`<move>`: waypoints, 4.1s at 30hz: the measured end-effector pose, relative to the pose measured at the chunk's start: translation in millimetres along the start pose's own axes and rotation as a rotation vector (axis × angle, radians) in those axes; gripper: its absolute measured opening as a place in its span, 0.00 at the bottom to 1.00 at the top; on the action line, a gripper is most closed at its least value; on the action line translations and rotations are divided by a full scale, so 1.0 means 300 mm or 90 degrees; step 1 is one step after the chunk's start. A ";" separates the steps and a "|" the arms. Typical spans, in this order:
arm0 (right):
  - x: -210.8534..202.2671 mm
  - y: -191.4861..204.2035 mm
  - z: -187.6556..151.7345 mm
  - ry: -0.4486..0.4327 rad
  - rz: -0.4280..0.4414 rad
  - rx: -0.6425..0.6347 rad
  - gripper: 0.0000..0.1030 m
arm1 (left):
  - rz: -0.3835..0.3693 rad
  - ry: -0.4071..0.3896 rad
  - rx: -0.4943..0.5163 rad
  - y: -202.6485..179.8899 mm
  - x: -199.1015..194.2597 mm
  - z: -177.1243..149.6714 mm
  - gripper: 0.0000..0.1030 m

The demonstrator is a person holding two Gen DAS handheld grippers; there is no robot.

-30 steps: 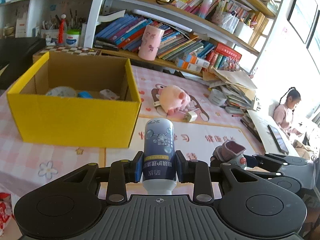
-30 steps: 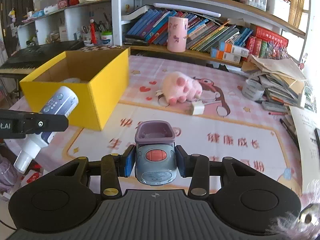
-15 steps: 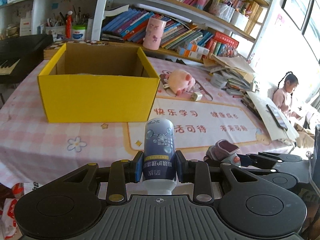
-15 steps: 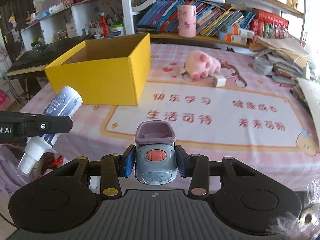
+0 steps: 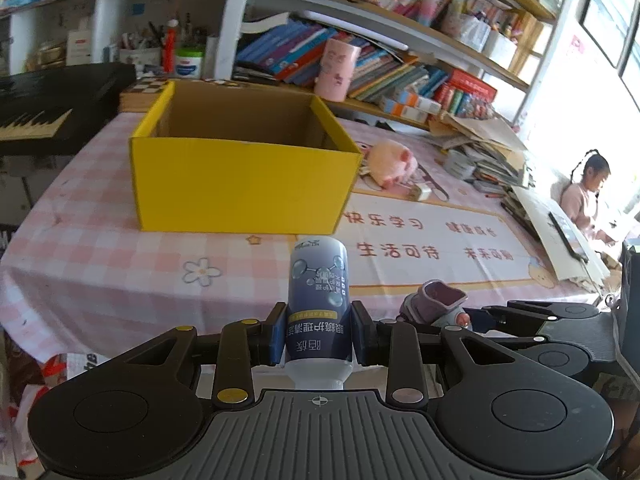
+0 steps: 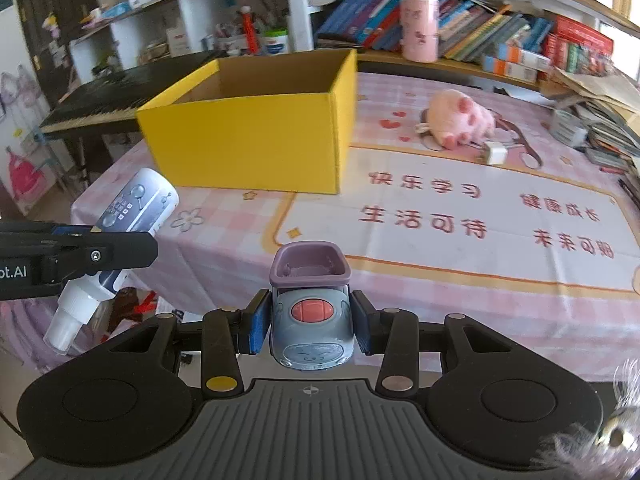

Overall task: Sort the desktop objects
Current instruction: 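Carry the spray bottle and toy car with both tools over the yellow box, then lower into the box and open the left tool releasing the bottle while the right tool drops the car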

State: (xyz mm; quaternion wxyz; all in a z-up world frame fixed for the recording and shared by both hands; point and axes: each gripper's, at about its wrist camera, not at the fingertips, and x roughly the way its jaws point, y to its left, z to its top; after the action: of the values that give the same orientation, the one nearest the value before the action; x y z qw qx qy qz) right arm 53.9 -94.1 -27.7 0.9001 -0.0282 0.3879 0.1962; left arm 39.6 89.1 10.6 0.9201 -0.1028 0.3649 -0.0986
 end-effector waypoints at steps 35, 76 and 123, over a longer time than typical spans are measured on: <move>0.138 0.018 0.475 -0.101 0.115 -0.096 0.38 | 0.060 -0.161 -0.075 0.140 0.078 0.375 0.30; 0.753 0.051 0.726 0.042 0.087 -0.530 0.38 | 0.169 0.065 0.039 0.207 0.645 0.496 0.30; 0.240 -0.051 0.571 -0.214 -0.031 -0.263 0.47 | 0.150 -0.147 0.038 0.101 0.154 0.387 0.79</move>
State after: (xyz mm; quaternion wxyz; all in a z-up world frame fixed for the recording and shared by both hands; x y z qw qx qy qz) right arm 222.1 -49.6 39.2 0.9314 -0.1875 0.1843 0.2516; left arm 156.1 119.9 55.4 0.9637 -0.0429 0.2633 0.0117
